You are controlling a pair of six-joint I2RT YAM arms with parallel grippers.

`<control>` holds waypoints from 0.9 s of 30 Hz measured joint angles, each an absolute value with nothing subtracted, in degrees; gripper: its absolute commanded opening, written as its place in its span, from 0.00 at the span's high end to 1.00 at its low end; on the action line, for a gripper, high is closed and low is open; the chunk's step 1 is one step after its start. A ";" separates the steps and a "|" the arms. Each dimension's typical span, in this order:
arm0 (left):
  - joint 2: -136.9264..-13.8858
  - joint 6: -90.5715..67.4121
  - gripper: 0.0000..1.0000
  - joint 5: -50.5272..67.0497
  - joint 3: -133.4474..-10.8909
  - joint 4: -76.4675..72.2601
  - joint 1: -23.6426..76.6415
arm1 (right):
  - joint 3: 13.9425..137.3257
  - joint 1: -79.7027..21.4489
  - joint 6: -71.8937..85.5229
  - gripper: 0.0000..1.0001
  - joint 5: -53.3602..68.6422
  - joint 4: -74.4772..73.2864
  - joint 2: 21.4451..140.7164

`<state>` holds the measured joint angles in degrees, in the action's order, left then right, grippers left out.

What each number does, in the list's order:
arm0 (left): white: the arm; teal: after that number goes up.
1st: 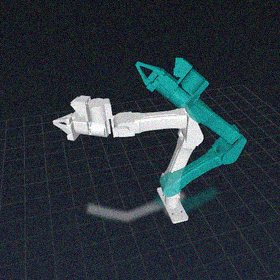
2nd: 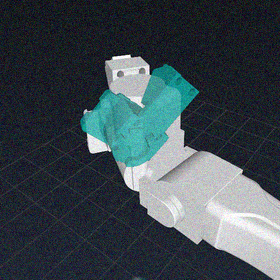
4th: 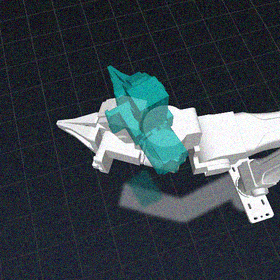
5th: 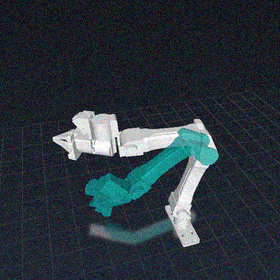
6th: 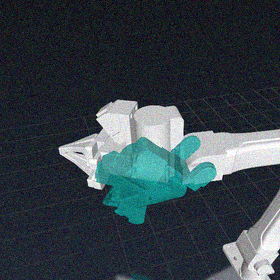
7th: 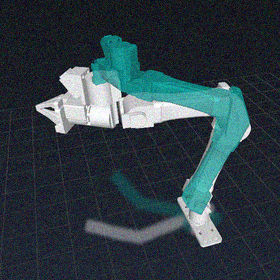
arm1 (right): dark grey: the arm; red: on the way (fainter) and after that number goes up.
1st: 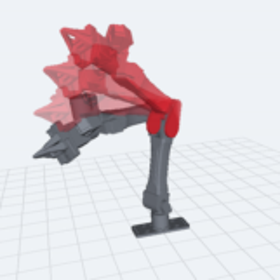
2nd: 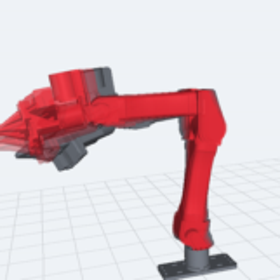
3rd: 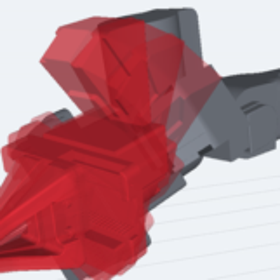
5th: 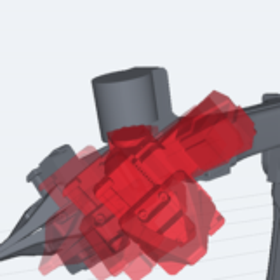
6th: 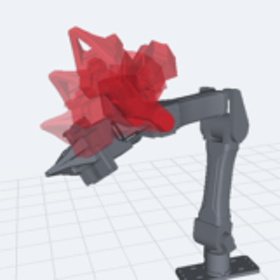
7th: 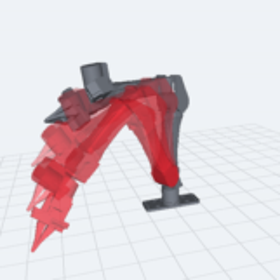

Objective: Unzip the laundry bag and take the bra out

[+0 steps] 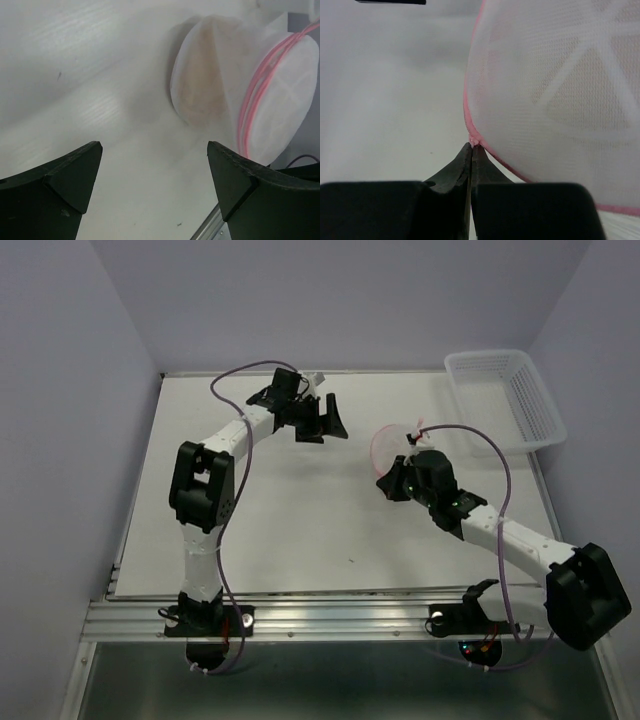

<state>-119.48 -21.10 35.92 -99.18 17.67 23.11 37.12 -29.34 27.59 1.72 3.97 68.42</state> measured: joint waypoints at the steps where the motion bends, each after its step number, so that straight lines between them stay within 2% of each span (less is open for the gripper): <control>1: -117.40 -21.82 0.01 35.73 -95.50 17.28 23.14 | 37.10 -31.09 28.51 0.99 0.71 4.08 68.66; 4: -110.10 -25.30 0.01 35.20 -83.50 12.34 24.12 | 36.97 -34.61 31.42 0.99 -1.02 4.58 69.32; 8: -104.64 -30.55 0.01 36.21 -75.00 5.76 27.90 | 36.53 -35.35 33.39 0.99 -1.67 5.17 69.84; 13: -104.49 -37.08 0.01 38.22 -71.70 -3.38 32.88 | 35.31 -35.35 34.13 0.99 -2.22 5.58 69.43; 23: -108.64 -44.31 0.06 40.60 -70.91 -11.38 35.70 | 34.33 -35.35 34.61 0.99 -3.51 5.96 66.74; 26: -109.45 -45.15 0.16 40.69 -70.91 -11.51 35.97 | 33.91 -35.35 34.96 0.99 -3.75 6.90 66.13; 27: -109.56 -45.52 0.26 40.71 -70.91 -11.60 36.01 | 33.91 -35.35 34.98 0.99 -3.73 7.11 66.08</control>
<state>-109.56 -45.52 40.71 -70.91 -11.60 36.01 33.91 -35.35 34.98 -3.73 7.11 66.08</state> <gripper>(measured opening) 0.898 0.019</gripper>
